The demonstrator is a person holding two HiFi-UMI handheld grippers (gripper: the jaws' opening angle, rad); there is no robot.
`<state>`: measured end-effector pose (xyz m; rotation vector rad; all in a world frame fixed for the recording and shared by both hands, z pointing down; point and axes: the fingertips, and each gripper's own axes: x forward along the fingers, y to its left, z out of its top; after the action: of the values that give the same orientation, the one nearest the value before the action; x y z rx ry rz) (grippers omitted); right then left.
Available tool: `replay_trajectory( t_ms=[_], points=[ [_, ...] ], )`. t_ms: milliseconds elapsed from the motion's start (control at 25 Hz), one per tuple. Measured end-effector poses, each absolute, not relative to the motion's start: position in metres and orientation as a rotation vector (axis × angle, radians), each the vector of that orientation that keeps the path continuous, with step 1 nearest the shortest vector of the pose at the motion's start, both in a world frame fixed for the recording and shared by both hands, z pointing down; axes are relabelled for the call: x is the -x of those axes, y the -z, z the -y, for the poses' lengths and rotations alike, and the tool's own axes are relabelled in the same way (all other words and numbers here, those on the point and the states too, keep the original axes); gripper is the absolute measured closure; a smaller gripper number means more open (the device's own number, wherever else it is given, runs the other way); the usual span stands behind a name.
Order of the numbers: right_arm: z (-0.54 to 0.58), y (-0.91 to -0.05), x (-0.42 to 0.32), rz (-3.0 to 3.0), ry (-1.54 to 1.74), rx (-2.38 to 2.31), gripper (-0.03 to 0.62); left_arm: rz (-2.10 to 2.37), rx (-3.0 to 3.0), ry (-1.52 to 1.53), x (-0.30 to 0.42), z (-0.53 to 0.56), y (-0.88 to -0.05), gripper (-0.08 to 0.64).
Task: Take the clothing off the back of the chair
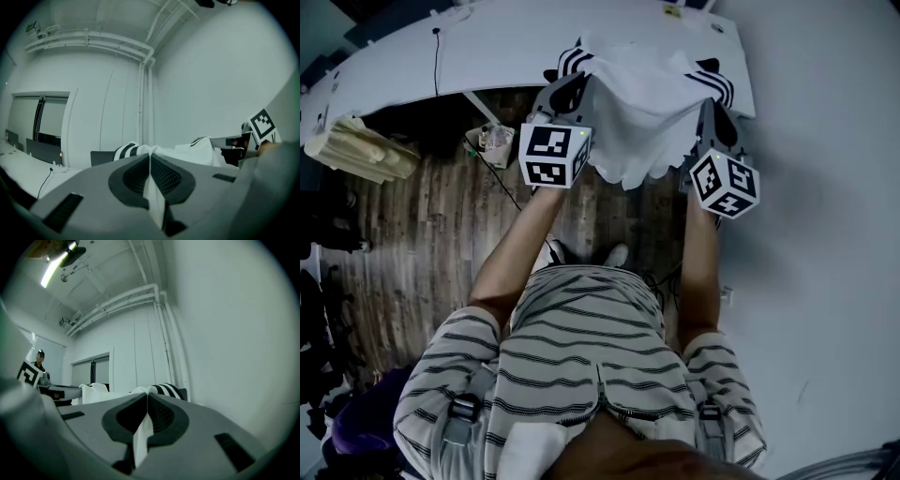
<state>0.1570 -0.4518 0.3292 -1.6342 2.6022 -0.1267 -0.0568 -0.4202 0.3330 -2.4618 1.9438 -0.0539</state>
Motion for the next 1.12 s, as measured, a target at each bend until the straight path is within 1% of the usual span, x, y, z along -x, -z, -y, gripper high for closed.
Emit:
replay_trajectory(
  t_ms=[640,1120],
  points=[
    [0.406,-0.318,-0.159,-2.582,0.092,1.646,0.568,-1.9,2.491,-0.002,0.049,0.383,-0.322,0.531],
    [0.375,-0.335,-0.16,-2.584,0.092,1.653,0.568,-1.87,2.524,-0.003,0.045,0.355,-0.335,0.531]
  ],
)
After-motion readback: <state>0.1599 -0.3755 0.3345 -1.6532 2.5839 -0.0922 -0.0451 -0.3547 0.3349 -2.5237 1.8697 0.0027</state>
